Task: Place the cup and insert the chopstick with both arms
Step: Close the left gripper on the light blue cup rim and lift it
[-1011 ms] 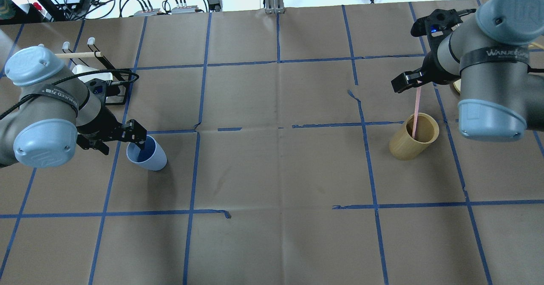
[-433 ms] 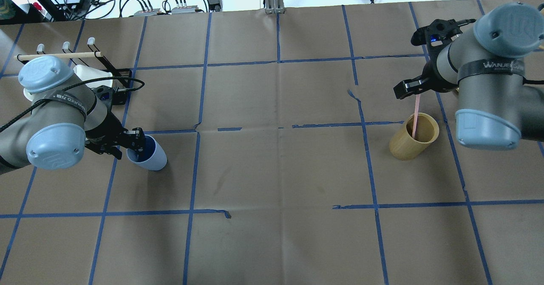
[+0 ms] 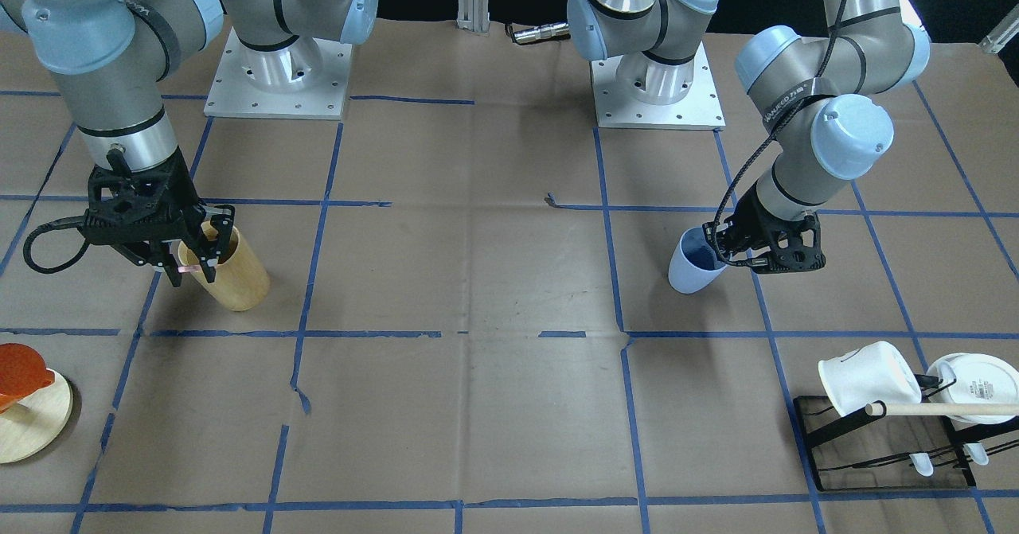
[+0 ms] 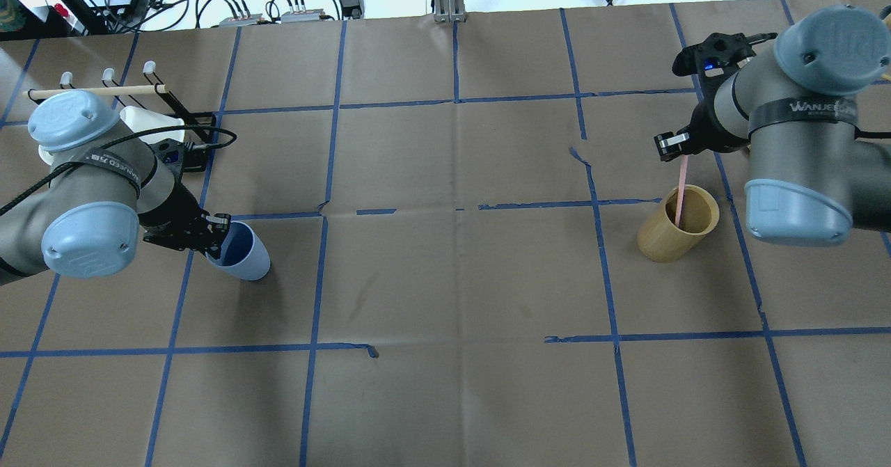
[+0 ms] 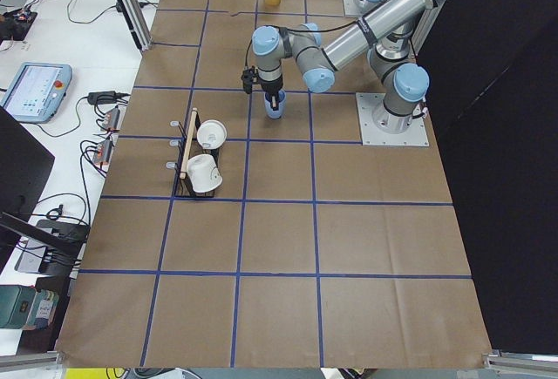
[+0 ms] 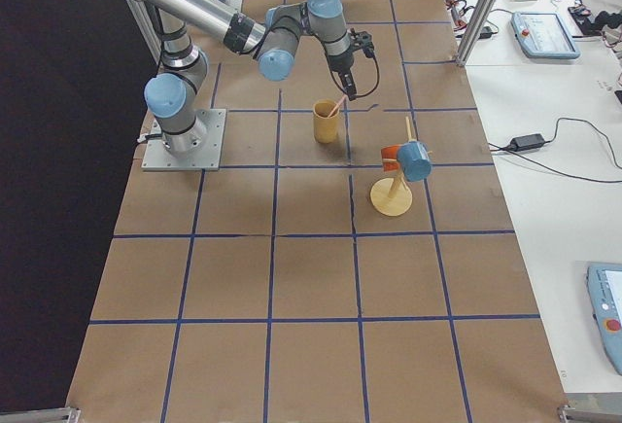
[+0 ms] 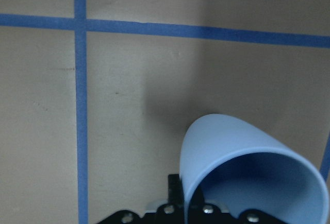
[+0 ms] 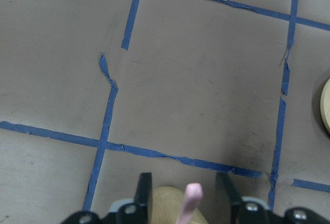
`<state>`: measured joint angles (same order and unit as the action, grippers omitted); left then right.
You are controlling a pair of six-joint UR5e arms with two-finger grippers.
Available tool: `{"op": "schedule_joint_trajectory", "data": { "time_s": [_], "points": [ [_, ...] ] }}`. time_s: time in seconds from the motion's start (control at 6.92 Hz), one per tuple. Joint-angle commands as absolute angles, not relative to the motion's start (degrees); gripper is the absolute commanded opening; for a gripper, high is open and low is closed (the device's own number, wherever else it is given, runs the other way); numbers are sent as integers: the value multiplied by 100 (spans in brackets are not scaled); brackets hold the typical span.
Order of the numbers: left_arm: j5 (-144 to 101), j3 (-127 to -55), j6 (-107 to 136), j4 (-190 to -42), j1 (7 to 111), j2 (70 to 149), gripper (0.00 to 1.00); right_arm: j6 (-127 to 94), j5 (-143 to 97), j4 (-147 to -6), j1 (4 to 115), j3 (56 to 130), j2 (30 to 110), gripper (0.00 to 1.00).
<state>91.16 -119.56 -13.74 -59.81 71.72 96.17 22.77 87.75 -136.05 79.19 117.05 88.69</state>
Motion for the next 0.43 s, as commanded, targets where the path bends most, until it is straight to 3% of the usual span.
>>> {"op": "schedule_joint_trajectory", "data": {
  "time_s": [0.0,0.29],
  "points": [
    [9036,-11874,-1014,-6012,7294,9589,0,2276,8771,-13605,7919,11698,8868,36],
    [8702,-11455,237,-6021,8072,9702,0,2276,8780,-13579,7910,11698,8868,29]
  ]
}}
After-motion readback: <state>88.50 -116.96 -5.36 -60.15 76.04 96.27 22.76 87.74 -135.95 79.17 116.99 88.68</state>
